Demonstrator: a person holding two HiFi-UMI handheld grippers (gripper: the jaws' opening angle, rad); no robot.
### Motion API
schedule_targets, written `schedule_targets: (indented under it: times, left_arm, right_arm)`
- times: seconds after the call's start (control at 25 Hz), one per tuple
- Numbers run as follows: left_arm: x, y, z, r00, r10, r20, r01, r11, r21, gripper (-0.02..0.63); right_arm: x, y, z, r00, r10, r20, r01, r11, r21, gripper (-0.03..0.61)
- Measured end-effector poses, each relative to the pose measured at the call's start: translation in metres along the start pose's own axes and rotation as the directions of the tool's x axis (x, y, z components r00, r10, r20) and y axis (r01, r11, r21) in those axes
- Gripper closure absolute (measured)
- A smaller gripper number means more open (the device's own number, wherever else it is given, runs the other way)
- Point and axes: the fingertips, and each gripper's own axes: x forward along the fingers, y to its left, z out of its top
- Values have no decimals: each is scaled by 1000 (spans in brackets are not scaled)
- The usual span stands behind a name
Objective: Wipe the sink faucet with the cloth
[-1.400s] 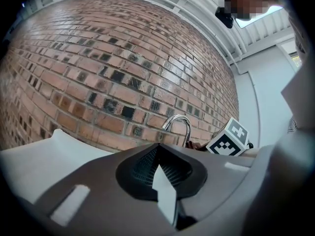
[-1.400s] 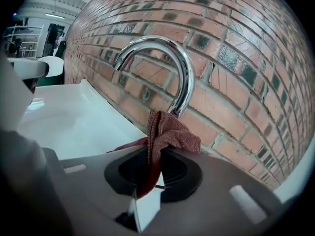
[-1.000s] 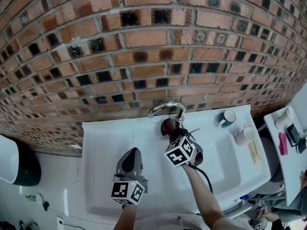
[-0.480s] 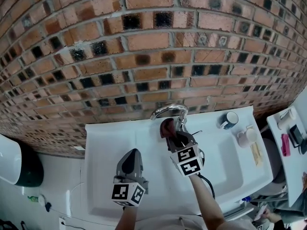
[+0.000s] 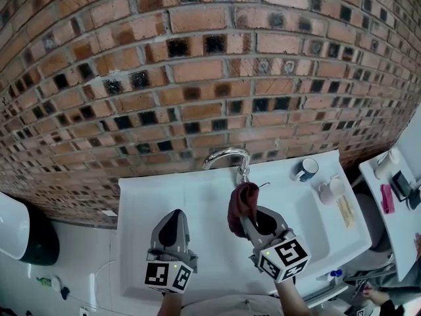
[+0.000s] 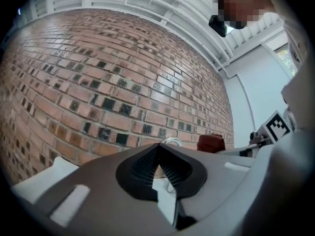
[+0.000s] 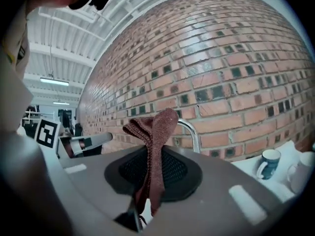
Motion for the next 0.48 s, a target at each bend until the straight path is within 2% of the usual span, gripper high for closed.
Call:
schedule_targets:
  times: [0.16,0.28,0.48]
  left_arm:
    - [-12,-7,3,1000,3,16,-3,1000,1,620]
    - [-24,-16,8,999,-13,32,12,1000,25,620]
    - [-39,-22,9,999,-33,37,31,999,40,620]
  right_arm:
    - [-23,24,-24,999,-31,-6,30,995,-100,531]
    - [-35,36,-24,1000,-14,20,15,996,-91,531]
    - [-43,37,-10,998,-30,62,34,997,-66,531]
